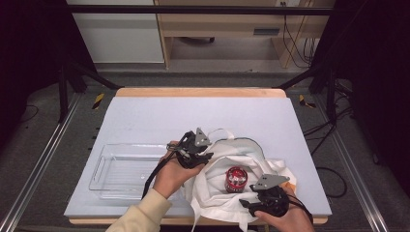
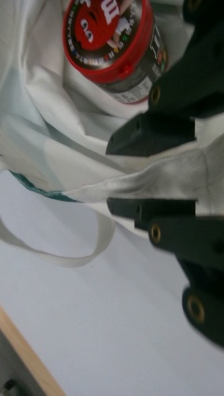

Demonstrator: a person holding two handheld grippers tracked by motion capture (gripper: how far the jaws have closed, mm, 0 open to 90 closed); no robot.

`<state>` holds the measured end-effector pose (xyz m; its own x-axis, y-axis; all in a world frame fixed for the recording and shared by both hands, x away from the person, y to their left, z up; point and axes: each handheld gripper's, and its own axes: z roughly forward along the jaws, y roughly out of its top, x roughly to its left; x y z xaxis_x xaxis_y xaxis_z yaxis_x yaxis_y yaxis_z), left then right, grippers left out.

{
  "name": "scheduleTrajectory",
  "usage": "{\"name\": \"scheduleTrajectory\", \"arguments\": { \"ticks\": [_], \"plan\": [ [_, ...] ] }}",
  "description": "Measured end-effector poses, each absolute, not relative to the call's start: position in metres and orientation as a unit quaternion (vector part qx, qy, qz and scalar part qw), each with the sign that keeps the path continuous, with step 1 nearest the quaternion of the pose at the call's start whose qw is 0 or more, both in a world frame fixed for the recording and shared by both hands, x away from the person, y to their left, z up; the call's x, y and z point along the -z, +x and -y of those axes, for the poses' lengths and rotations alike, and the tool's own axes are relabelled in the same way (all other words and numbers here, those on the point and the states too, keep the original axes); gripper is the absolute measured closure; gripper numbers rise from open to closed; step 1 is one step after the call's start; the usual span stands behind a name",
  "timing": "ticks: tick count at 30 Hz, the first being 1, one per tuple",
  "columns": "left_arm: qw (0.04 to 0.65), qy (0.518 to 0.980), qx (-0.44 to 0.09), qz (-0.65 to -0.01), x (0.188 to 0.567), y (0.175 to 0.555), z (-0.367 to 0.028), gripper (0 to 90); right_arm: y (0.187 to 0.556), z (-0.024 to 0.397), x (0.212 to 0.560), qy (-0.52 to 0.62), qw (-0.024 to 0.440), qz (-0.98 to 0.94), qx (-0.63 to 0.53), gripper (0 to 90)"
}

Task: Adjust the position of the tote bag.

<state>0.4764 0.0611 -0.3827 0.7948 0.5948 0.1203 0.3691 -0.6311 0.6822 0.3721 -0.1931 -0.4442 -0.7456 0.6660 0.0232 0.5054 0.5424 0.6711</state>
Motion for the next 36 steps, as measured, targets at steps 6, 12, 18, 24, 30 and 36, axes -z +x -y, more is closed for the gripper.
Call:
{"name": "scheduleTrajectory", "arguments": {
  "ticks": [6, 12, 18, 24, 30, 36],
  "plan": [
    [0.306, 0.889, -0.162, -0.300, 0.391, 0.497, -0.064, 87.5, 0.365, 0.197, 0.448, 0.326, 0.122, -0.878, -0.328, 63.3],
    [0.275, 0.897, -0.153, -0.310, 0.399, 0.508, -0.059, 88.3, 0.359, 0.196, 0.451, 0.313, 0.115, -0.889, -0.312, 71.0],
    [0.245, 0.909, -0.144, -0.306, 0.407, 0.509, -0.052, 88.0, 0.357, 0.196, 0.452, 0.306, 0.112, -0.894, -0.309, 70.0],
    [0.308, 0.882, -0.176, -0.310, 0.399, 0.491, -0.064, 67.8, 0.358, 0.195, 0.441, 0.303, 0.112, -0.891, -0.320, 46.5],
    [0.361, 0.858, -0.184, -0.315, 0.382, 0.472, -0.083, 47.2, 0.361, 0.193, 0.417, 0.305, 0.133, -0.884, -0.327, 31.8],
    [0.395, 0.841, -0.194, -0.315, 0.369, 0.449, -0.113, 37.9, 0.384, 0.185, 0.394, 0.314, 0.144, -0.882, -0.320, 25.1]
  ]
}}
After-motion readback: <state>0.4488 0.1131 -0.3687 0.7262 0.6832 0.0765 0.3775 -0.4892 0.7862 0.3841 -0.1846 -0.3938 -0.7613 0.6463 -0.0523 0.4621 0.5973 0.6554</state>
